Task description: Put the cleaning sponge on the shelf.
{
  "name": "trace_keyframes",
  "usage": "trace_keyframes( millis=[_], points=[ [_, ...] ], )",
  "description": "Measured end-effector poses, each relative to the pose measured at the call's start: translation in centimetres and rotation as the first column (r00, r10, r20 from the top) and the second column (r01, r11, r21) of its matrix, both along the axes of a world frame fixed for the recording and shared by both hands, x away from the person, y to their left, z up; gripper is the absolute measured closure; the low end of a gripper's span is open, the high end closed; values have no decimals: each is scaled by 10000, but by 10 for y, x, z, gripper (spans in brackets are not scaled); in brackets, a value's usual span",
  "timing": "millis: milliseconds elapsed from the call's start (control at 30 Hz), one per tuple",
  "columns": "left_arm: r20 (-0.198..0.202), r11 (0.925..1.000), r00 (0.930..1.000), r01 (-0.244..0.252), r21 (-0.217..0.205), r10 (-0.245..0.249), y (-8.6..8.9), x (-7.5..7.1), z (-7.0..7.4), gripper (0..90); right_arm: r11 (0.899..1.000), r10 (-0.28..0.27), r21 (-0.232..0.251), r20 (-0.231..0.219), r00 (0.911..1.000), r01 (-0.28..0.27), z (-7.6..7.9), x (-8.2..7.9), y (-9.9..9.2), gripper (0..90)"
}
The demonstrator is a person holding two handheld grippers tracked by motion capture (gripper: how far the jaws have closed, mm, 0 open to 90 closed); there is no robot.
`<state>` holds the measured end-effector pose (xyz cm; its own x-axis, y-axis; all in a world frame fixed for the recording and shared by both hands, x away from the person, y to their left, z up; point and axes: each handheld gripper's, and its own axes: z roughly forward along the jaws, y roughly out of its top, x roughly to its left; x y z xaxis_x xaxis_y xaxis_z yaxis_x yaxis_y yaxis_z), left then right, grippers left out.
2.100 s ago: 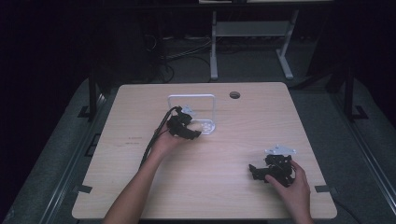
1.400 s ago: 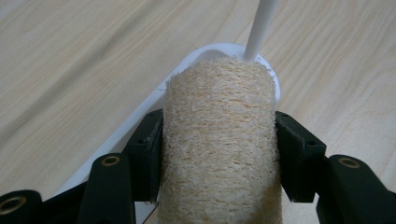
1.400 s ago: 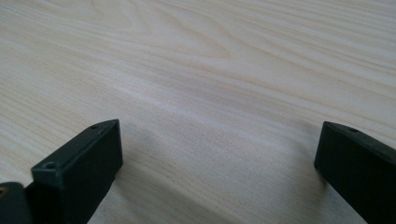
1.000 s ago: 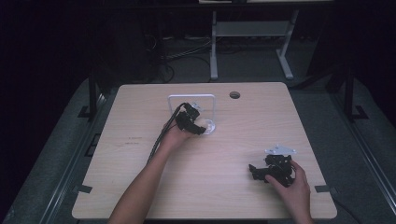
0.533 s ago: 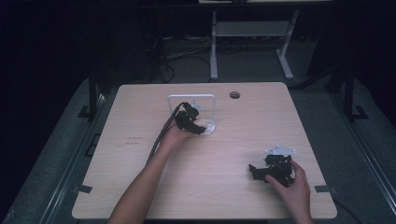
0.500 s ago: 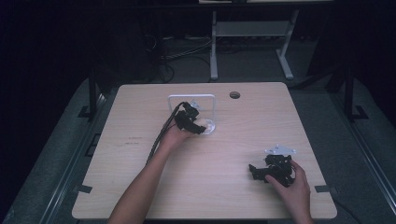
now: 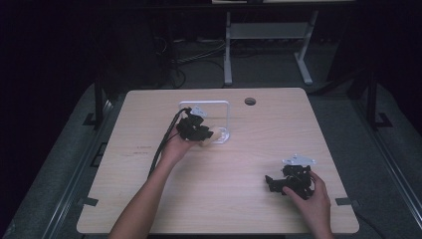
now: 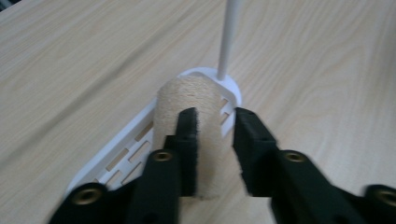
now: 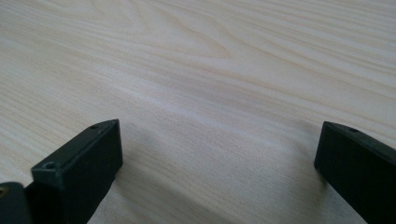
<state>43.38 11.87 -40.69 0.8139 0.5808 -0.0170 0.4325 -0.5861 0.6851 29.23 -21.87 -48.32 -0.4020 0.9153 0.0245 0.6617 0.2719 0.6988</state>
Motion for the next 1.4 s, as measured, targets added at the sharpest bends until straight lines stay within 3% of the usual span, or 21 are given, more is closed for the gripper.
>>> trace_keyframes(
  millis=[133,167,267,467,667,1033,1400],
  points=[
    [-266,9998,9994,217,-41,-218,0,-4,-3,899,10000,-4,-1,-4,10000,4,0,0,0,6],
    [-587,9996,9979,281,42,-278,-1,-6,-7,900,10000,-4,0,-3,10000,4,0,0,0,6],
    [-799,9993,9963,330,158,-317,-3,-8,-15,900,10000,-8,3,-1,10000,8,0,0,0,6],
    [-1018,9971,9941,443,617,-379,-5,-12,-31,900,10000,-3,0,2,10000,3,0,0,0,6],
    [-1266,9961,9916,384,798,-281,-6,-11,-43,900,10000,-12,4,-4,10000,12,0,0,0,6],
    [-1110,9934,9934,-160,1134,287,5,-2,-47,900,10000,-15,9,-6,10000,15,0,0,0,5],
    [-927,9920,9928,-662,1077,763,21,5,-42,900,10000,-14,8,-5,10000,14,0,0,0,6]
  ],
)
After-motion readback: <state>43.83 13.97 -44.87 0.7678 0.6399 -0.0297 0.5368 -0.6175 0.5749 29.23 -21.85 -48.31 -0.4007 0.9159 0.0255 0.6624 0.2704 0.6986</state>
